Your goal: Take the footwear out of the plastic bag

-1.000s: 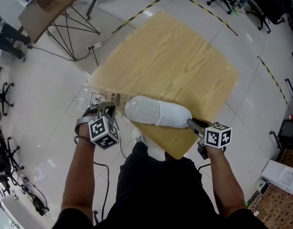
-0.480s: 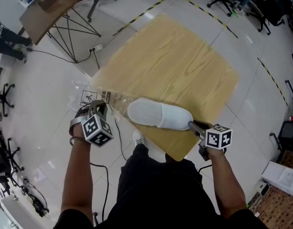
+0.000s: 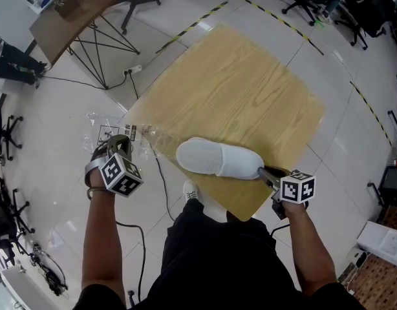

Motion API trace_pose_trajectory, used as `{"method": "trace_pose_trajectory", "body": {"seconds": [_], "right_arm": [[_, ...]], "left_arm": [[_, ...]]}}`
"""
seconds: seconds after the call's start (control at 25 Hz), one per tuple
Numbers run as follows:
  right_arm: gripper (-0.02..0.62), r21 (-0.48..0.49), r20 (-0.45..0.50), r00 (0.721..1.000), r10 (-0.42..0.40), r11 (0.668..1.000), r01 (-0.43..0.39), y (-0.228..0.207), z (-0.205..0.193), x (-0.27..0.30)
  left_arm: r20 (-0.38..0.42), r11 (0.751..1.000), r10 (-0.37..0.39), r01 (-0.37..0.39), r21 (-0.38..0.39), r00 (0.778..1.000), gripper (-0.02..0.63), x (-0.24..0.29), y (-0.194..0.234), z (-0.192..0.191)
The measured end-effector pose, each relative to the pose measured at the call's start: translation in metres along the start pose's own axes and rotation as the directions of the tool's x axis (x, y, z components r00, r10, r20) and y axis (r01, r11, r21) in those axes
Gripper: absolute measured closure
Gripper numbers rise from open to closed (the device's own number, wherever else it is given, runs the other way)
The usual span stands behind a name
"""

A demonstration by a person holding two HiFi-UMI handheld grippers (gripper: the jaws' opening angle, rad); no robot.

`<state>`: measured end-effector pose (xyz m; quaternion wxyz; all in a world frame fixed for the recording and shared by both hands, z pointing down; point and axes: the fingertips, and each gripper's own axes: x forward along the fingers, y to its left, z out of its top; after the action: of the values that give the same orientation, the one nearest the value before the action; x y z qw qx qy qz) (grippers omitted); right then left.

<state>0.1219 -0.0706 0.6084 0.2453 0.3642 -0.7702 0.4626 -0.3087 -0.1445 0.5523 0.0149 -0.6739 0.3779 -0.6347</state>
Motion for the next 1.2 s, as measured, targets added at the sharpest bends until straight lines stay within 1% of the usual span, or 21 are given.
{"method": "trace_pose_trajectory", "body": {"seconds": [0.2,0.28,0.4,0.48,0.6,0.72,0.8,0.88,1.0,1.08,1.2], "right_arm": [[0.537,-0.004,-0.001,1.000,-0.002,1.000,0.002,0.001,0.002,0.001],[0.537,-0.002,-0.001,1.000,-0.003,1.000,0.003,0.002,0.002,0.002],[0.537,0.003,0.002,1.000,-0.003,1.000,0.003,0.003,0.002,0.003],[0.537,0.005,0.003,1.000,-0.002,1.000,0.001,0.002,0.002,0.003],[0.537,0.009,0.006,1.000,0.002,1.000,-0.002,0.000,0.002,0.002],[0.537,0.017,0.007,1.000,0.005,1.000,-0.005,0.001,0.003,0.002],[0.537,0.022,0.007,1.000,0.008,1.000,-0.008,0.001,0.005,0.003],[0.537,0.027,0.011,1.000,0.009,1.000,-0.009,-0.001,0.009,0.003],[0.537,0.030,0.016,1.000,0.007,1.000,-0.007,-0.006,0.014,0.003],[0.537,0.030,0.017,1.000,0.006,1.000,-0.007,-0.008,0.018,0.003],[0.537,0.038,0.021,1.000,0.003,0.999,-0.003,-0.010,0.020,0.005]], "left_arm": [[-0.033,0.997,0.054,-0.056,-0.049,0.998,0.597,-0.003,0.027,-0.012],[-0.022,0.994,0.058,-0.059,-0.087,0.998,0.597,-0.004,0.035,-0.010],[0.027,0.983,0.048,-0.043,-0.176,0.998,0.597,-0.005,0.045,0.008],[0.077,0.978,0.045,-0.028,-0.207,0.996,0.597,-0.005,0.048,0.033],[0.169,0.979,0.039,-0.003,-0.205,0.985,0.597,-0.004,0.048,0.088],[0.253,0.979,-0.004,0.055,-0.194,0.967,0.597,0.002,0.038,0.151],[0.291,0.979,-0.044,0.099,-0.178,0.956,0.597,0.010,0.025,0.191],[0.314,0.979,-0.083,0.137,-0.153,0.946,0.597,0.018,0.009,0.228],[0.331,0.971,-0.153,0.203,-0.123,0.931,0.597,0.032,-0.022,0.275],[0.325,0.965,-0.196,0.240,-0.101,0.925,0.597,0.043,-0.042,0.295],[0.308,0.962,-0.236,0.266,-0.059,0.922,0.597,0.058,-0.064,0.313]]}}
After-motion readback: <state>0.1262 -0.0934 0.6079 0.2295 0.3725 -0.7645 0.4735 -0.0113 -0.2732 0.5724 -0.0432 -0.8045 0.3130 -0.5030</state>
